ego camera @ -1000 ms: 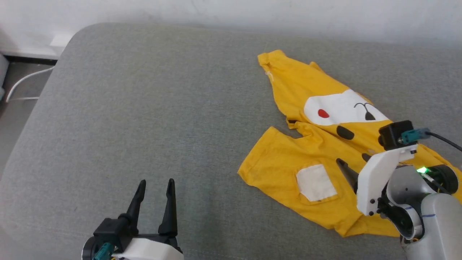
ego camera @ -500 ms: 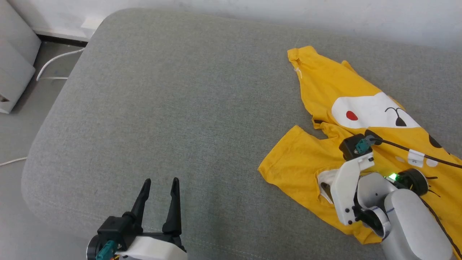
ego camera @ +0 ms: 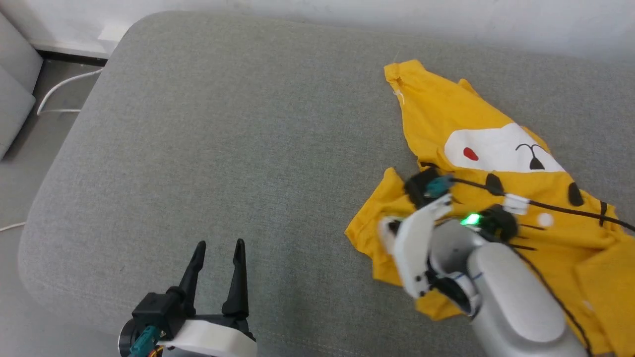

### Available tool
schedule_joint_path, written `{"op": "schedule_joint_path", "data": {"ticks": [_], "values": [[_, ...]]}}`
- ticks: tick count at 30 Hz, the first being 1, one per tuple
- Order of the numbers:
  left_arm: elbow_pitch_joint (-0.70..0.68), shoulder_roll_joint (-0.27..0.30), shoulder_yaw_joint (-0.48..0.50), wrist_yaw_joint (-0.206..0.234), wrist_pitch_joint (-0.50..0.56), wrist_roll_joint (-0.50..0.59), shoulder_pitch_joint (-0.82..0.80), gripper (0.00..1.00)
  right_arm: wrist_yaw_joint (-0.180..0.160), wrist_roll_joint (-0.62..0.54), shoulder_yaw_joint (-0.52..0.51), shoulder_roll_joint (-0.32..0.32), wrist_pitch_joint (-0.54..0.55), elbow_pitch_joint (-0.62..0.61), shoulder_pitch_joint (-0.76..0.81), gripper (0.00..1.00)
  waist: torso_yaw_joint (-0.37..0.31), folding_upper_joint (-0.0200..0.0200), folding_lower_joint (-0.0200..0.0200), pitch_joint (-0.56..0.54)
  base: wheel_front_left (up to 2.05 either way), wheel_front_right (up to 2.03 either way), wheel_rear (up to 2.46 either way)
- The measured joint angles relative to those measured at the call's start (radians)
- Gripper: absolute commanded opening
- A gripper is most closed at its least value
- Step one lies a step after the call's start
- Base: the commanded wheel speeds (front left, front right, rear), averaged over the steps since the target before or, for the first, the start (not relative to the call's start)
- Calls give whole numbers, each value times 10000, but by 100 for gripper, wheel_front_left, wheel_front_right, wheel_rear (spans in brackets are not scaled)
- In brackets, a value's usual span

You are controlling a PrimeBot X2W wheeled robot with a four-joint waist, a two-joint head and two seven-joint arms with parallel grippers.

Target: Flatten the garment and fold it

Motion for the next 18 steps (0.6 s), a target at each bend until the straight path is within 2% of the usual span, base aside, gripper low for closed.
{"op": "schedule_joint_path", "data": {"ticks": [4, 8, 9, 10, 11, 14, 18], "values": [[52, 2, -15, 0, 0, -10, -7, 100, 2, 800, 1252, 355, -174, -23, -206, 0, -11, 0, 0, -7, 0, 0, 0], [102, 2, -44, -2, 0, -10, -26, 100, 2, 1271, 2121, 433, -276, 374, -214, 1, 65, 0, 0, -10, 0, 0, 0], [105, 2, -54, -2, 0, -10, -38, 100, 2, 1336, 2222, 447, -339, 516, -214, 34, 86, 0, 0, -8, 0, 0, 0], [111, 2, -63, -2, 0, -10, -48, 100, 2, 1386, 2268, 453, -407, 673, -214, 85, 104, 0, -1, -2, 0, 0, 0], [121, 2, -75, -2, 0, -12, -55, 100, 2, 1411, 2293, 453, -491, 805, -214, 100, 121, 0, 0, 6, 0, 0, 0], [157, 2, -92, -2, 0, -48, -154, 100, 2, 1714, 2259, 454, -871, 920, -217, 100, 132, 0, 0, 26, 0, 0, 0], [153, 2, -40, 0, 0, -82, -159, 100, 2, 2065, 1674, 477, -1302, 706, -287, 100, 2, 0, -1, -23, 0, 0, 0]]}}
